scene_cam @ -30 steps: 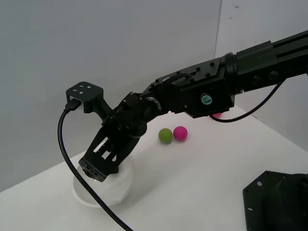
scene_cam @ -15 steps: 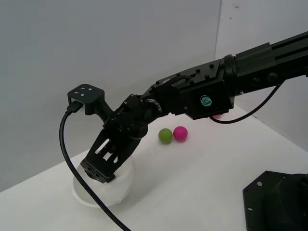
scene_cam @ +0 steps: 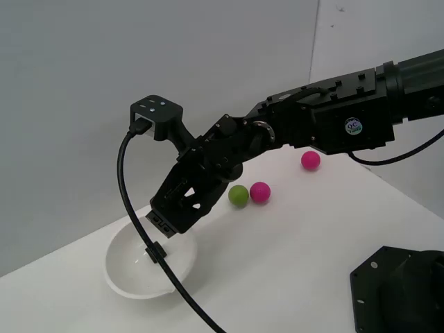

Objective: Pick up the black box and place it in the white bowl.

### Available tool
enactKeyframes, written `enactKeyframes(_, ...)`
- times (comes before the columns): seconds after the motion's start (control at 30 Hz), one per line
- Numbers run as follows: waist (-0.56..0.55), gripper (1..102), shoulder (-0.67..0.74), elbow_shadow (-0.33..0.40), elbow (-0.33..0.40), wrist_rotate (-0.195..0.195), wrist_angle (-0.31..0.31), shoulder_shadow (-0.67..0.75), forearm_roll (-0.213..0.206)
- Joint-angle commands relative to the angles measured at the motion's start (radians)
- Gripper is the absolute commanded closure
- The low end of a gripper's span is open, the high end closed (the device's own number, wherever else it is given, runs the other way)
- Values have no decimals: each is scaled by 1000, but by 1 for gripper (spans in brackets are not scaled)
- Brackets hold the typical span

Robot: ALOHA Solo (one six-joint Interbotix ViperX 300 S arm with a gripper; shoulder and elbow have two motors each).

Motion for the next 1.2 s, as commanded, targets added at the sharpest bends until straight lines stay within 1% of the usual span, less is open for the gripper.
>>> enactKeyframes(0.0,6,70,48,6,14,-12,5,55,-8)
enactKeyframes(0.07,18,79,64,20,26,-9,5,72,-5)
enactKeyframes(0.17,46,98,87,38,43,-3,5,94,8)
enactKeyframes(0.2,57,100,95,44,51,-3,5,103,14)
enactKeyframes(0.3,98,100,120,67,74,2,5,126,23)
enactKeyframes(0.5,170,100,160,127,130,48,5,166,34)
enactKeyframes(0.7,264,100,216,186,187,112,2,225,40)
enactKeyframes(0.77,299,100,244,204,204,127,2,252,40)
enactKeyframes(0.93,380,100,333,258,259,186,-2,342,40)
enactKeyframes(1.03,434,100,400,298,299,202,-2,408,40)
enactKeyframes(1.17,509,100,505,354,357,206,-3,511,40)
